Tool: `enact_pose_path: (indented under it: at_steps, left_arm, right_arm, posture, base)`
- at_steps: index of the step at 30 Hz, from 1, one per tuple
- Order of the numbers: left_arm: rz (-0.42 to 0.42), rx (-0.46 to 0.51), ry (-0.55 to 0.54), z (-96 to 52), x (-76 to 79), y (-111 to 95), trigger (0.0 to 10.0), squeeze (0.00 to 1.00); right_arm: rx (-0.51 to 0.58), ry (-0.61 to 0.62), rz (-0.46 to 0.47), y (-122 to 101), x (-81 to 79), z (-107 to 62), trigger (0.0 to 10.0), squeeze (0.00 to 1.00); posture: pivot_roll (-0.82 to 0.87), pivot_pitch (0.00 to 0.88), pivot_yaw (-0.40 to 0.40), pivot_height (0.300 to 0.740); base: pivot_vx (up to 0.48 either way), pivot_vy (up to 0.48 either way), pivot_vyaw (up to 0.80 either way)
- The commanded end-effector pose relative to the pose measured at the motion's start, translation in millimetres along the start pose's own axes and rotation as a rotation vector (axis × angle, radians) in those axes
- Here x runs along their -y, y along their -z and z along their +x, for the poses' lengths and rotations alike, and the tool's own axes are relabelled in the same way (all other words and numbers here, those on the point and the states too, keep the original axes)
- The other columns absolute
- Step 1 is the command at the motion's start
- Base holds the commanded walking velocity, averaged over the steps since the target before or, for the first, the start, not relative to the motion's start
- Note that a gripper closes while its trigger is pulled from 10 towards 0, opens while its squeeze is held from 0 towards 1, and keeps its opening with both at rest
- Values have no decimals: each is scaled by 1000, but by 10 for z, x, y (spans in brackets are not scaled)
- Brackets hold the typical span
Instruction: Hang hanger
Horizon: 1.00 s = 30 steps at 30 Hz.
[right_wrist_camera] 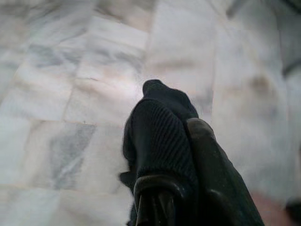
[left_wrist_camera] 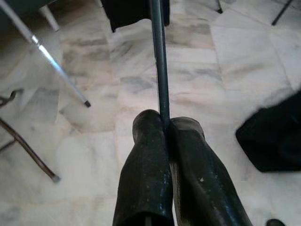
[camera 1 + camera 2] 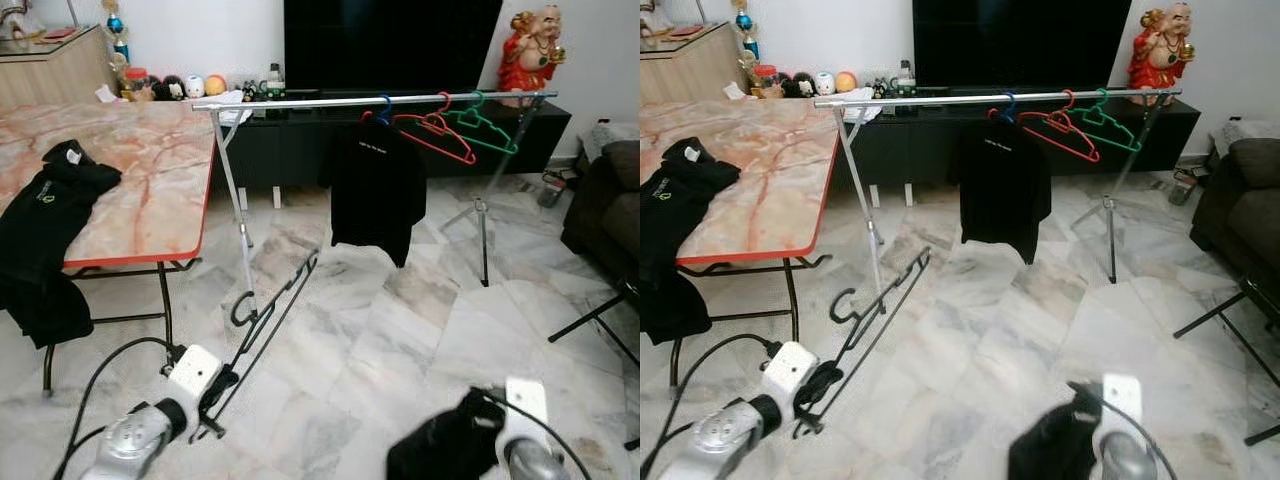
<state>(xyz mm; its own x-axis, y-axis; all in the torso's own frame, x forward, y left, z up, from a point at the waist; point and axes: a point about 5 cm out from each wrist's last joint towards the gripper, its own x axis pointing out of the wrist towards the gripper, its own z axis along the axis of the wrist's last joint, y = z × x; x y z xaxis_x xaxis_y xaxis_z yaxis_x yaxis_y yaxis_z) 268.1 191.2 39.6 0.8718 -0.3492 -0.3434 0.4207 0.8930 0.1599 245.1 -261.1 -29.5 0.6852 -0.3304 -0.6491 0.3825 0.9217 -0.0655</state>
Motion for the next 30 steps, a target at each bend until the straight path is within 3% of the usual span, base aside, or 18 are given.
enact_pose_path:
  at_steps: [1,4,6,11,30]
  left_arm:
    - [-45,-31,-72,-36,-49,64,10000,0]
    - [-65,-60,-103,-37,-51,103,10000,0]
    - [-94,-73,-180,-69,-67,139,10000,0]
    - [-77,-70,-181,-80,-19,133,10000,0]
    - [-20,-120,-147,-49,47,138,10000,0]
  right_arm:
    - [-15,49,94,85,47,-17,10000,0]
    - [-35,73,132,182,54,-38,10000,0]
    - [-87,113,180,400,35,-93,10000,0]
    - [-113,92,196,521,-26,-129,10000,0]
    - [-96,102,241,489,-9,-122,10000,0]
  posture:
    - [145,0,-8,740]
    - [145,0,-3,740]
    - [146,0,3,740]
    - [146,0,18,740]
    - [135,0,35,740]
  base:
    - [0,0,0]
    - [0,0,0]
    - [0,0,0]
    - [175,0,0]
    - [363,0,0]
